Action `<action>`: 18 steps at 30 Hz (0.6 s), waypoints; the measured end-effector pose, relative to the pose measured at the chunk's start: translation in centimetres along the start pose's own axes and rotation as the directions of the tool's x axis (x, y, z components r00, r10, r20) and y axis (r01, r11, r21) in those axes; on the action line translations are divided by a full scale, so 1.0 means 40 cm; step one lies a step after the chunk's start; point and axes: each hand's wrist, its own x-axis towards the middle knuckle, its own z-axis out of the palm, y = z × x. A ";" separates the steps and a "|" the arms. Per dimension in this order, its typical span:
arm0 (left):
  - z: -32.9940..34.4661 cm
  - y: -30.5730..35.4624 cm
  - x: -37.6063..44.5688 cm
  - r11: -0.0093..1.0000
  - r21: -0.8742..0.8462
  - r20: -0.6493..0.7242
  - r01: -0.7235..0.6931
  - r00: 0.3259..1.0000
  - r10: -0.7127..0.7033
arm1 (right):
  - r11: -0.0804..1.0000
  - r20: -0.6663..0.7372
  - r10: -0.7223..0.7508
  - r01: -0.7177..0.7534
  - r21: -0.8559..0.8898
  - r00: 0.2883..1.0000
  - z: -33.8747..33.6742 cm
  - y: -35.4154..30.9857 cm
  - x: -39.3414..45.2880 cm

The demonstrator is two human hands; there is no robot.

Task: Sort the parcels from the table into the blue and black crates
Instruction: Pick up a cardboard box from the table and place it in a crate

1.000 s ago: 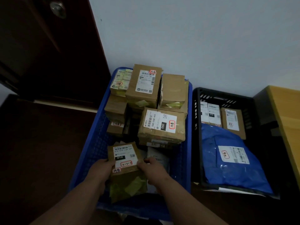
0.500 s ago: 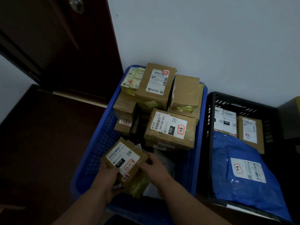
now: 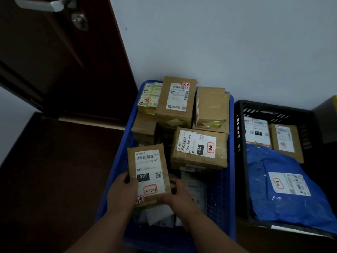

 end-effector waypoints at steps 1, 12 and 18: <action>-0.008 0.003 0.011 1.000 0.015 0.009 -0.005 1.000 0.005 | 1.000 -0.009 -0.006 0.006 0.017 1.000 0.013 0.001 0.001; 0.004 -0.054 0.039 0.965 -0.084 0.345 0.248 0.916 -0.206 | 0.989 -0.277 0.024 0.017 0.144 0.960 0.019 0.064 0.032; 0.081 -0.062 0.031 0.887 -0.191 0.467 0.421 0.834 -0.295 | 0.983 -0.416 -0.014 0.088 0.159 0.909 -0.013 0.078 0.077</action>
